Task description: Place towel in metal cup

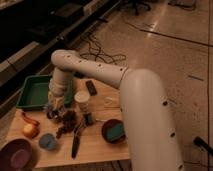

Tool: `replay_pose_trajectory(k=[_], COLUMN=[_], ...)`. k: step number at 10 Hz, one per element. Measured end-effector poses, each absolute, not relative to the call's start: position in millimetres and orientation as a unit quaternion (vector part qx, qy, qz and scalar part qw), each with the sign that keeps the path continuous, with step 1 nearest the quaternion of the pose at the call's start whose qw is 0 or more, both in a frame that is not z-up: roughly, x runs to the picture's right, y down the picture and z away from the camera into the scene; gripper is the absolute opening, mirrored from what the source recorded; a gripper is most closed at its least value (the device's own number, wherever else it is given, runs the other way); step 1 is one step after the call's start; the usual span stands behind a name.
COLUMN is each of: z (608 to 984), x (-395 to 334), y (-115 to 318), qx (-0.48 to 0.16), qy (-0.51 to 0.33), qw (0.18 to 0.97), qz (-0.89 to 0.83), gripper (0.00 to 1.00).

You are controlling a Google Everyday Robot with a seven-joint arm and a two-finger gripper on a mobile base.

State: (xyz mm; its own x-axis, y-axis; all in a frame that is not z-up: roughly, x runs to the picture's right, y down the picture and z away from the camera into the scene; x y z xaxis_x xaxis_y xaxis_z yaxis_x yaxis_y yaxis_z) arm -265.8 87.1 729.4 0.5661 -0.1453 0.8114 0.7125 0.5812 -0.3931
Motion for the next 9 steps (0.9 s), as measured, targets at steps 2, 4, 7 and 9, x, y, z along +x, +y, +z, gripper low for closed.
replay_pose_trajectory(k=[2,4,7,9], z=[732,733,733,740], x=[-272,-281,-291,-294], y=[91,94,96,101], qx=[-0.339,-0.312,-0.304,-0.309], qy=[-0.395,-0.413,-0.424,-0.424], qw=[0.812,0.812,0.806,0.802], qz=[-0.265,-0.269,-0.281,-0.287], gripper=[0.0,0.0,0.0,0.0])
